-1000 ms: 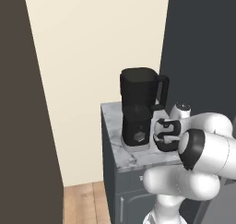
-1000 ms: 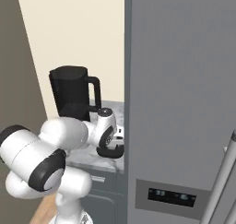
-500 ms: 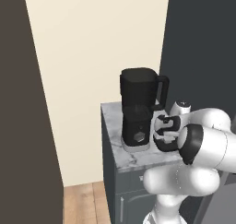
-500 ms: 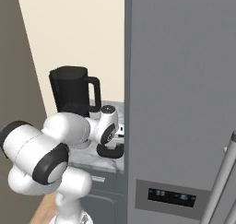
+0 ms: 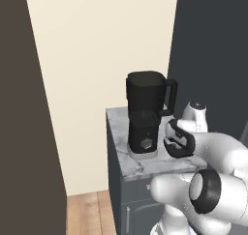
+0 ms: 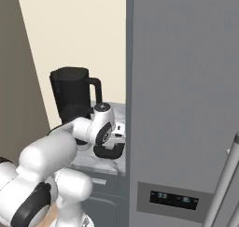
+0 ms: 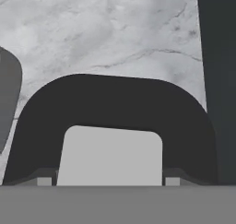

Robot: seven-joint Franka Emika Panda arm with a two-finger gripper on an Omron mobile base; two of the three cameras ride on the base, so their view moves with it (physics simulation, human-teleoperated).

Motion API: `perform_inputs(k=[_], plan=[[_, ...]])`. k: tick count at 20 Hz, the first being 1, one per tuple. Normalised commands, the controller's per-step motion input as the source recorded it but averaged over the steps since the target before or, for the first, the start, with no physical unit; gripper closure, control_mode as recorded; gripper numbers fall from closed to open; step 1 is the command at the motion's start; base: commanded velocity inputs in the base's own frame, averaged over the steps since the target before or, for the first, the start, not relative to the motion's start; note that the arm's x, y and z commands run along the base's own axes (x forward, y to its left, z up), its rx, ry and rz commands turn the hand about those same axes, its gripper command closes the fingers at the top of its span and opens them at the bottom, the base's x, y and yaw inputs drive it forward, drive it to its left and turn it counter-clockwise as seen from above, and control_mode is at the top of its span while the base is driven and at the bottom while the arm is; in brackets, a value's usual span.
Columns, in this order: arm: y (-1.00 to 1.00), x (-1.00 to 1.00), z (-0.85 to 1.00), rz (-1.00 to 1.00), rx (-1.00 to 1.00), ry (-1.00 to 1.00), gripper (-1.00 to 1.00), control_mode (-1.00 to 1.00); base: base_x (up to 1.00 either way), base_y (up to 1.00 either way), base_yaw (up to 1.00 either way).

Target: Close the lid blender by securely placing the lid on top.

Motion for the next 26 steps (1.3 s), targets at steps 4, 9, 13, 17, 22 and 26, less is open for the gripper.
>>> perform_inputs(k=[4,9,13,17,22,26], plan=[[0.14,-0.55,0.98,-0.02,-0.08,-0.12,1.00,-1.00,0.00,0.00,0.00],[0.08,-0.61,1.00,-0.04,-0.02,-0.08,1.00,-1.00,0.00,0.00,0.00],[0.00,-0.78,1.00,-0.01,0.00,-0.05,1.00,-1.00,0.00,0.00,0.00],[0.00,-0.66,1.00,0.00,0.00,0.00,1.00,-1.00,0.00,0.00,0.00],[0.09,-0.76,0.37,0.00,0.00,-0.17,1.00,-1.00,0.00,0.00,0.00],[0.32,-0.14,0.82,0.00,0.00,-0.17,1.00,-1.00,0.00,0.00,0.00]])
